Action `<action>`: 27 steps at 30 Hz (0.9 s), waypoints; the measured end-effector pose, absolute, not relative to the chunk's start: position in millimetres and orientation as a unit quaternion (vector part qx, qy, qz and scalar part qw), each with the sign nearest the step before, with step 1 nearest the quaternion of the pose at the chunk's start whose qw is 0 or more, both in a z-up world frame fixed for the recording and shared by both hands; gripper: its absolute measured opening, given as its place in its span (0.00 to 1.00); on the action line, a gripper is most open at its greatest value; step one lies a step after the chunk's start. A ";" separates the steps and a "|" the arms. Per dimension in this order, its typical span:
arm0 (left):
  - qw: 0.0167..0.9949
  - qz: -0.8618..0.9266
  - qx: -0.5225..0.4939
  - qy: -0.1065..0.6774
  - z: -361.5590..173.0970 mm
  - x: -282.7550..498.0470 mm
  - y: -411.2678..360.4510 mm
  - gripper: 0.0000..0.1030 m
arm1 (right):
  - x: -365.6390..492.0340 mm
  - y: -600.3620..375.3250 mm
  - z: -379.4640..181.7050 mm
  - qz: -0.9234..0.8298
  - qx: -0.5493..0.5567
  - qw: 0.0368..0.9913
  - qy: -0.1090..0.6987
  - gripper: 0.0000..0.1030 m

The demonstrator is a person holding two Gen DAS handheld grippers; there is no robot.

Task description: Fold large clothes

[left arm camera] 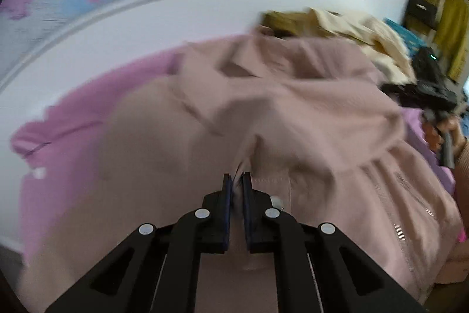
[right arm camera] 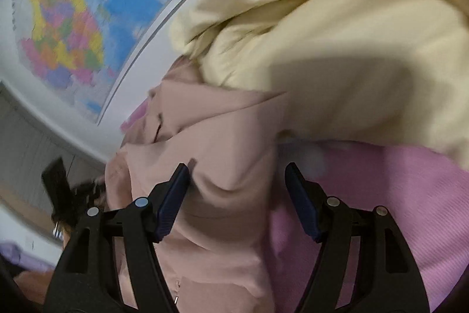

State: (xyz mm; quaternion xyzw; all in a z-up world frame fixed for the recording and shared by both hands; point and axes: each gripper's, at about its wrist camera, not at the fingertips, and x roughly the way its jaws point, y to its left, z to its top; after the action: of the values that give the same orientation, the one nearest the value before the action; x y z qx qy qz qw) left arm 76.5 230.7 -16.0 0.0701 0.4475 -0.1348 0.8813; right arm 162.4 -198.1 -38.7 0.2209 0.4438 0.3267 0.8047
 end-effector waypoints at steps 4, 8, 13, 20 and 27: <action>0.882 -0.060 0.103 0.455 -13.5 84.8 251.4 0.19 | 165.1 -181.6 -32.0 0.339 0.177 0.807 0.450 0.04; 0.892 -0.073 0.070 0.440 -5.8 79.9 262.8 0.44 | 167.0 -203.0 -13.2 0.307 0.193 0.830 0.424 0.04; 0.875 -0.154 0.050 0.456 -16.4 73.6 247.3 0.67 | 172.3 -198.8 -21.1 0.285 0.179 0.830 0.444 0.04; 0.850 -0.134 0.142 0.488 -55.8 84.0 202.2 0.38 | 174.9 -198.5 -25.1 0.284 0.197 0.827 0.443 0.05; 0.887 -0.058 0.121 0.443 -40.4 113.7 219.3 0.19 | 172.5 -196.3 -4.6 0.250 0.175 0.853 0.423 0.17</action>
State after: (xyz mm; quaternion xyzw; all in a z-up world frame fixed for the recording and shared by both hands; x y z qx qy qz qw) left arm 113.7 219.3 -40.4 0.1209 0.4429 -0.0580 0.8865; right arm 172.5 -196.3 -4.6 0.1749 0.4226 0.2503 0.8533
